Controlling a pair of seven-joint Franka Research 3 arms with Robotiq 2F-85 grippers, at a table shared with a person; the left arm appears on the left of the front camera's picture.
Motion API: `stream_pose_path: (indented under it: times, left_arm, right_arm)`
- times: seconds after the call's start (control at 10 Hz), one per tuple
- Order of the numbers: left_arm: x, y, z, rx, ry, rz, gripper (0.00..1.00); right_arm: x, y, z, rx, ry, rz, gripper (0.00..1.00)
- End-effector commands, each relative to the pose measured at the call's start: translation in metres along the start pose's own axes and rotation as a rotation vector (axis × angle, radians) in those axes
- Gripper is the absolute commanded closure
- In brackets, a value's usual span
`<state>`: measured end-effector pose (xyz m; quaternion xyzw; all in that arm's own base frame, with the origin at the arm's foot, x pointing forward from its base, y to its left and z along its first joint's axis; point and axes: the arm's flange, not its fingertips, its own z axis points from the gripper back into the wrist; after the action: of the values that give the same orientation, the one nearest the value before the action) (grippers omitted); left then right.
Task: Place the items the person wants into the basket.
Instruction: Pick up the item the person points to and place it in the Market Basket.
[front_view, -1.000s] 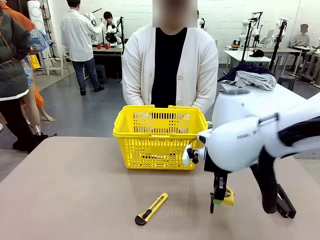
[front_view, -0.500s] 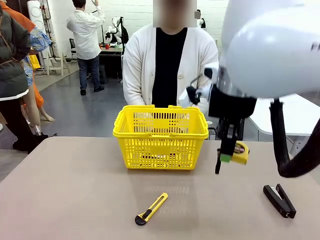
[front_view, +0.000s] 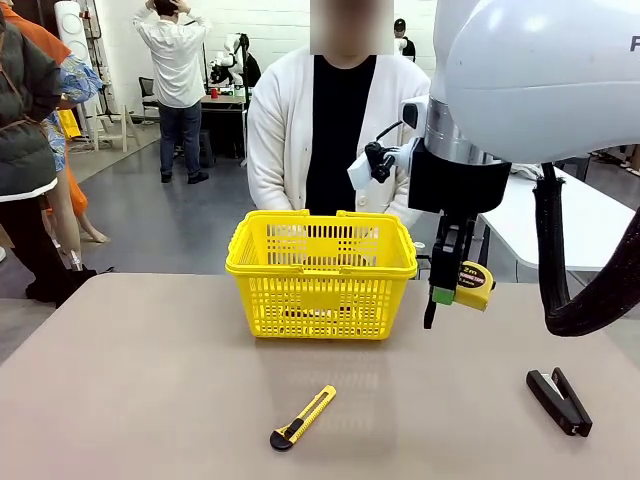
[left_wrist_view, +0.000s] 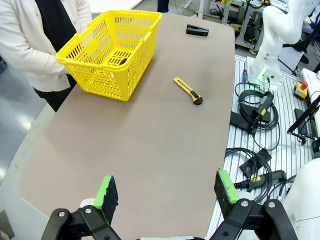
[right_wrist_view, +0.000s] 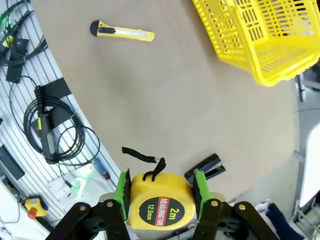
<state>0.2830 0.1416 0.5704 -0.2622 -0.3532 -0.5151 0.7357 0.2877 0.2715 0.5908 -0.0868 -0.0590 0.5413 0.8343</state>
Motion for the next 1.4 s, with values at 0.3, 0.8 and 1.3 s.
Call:
stream_pose_path:
  times: [0.3, 0.8, 1.3]
  left_arm:
    - [0.0, 0.0, 0.001, -0.002, -0.024, -0.023, 0.0]
    - [0.0, 0.0, 0.001, -0.002, -0.024, -0.023, 0.0]
    - [0.0, 0.0, 0.001, -0.002, -0.024, -0.023, 0.0]
  right_arm:
    - [-0.003, 0.0, -0.005, 0.008, -0.002, 0.024, 1.0]
    - [0.121, -0.096, 0.052, -0.009, -0.135, 0.103, 0.39]
    - [0.225, -0.18, 0.012, 0.003, -0.178, 0.238, 0.39]
